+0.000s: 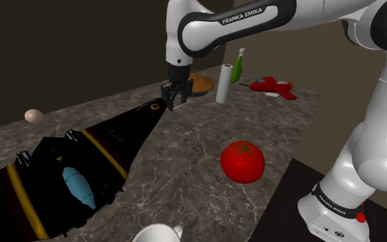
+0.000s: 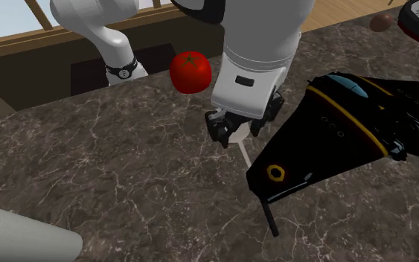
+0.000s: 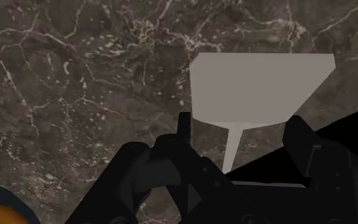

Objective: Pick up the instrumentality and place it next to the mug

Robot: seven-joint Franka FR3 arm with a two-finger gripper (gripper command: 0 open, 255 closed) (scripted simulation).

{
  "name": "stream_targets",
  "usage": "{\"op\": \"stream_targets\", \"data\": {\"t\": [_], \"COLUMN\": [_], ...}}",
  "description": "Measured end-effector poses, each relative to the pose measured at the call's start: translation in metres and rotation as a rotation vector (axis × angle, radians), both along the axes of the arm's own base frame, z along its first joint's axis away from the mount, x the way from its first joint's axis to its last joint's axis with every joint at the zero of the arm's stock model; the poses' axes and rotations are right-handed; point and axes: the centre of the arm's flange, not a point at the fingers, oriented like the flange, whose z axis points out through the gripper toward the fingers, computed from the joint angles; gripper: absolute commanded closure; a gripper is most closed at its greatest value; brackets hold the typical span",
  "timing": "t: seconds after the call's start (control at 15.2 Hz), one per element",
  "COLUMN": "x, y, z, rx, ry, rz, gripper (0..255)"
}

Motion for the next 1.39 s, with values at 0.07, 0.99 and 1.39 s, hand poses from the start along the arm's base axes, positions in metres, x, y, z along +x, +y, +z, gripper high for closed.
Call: {"op": "stream_targets", "data": {"t": [0.07, 0.99, 1.39], "x": [0.0, -0.048, -0.106], "y": [0.0, 0.042, 0.099], "z": [0.005, 0.05, 0.053], "rx": [0.0, -0.002, 0.0], "ry": [0.0, 0.001, -0.001], "rz": [0.0, -0.002, 0.001], "gripper": [255, 255, 255]}}
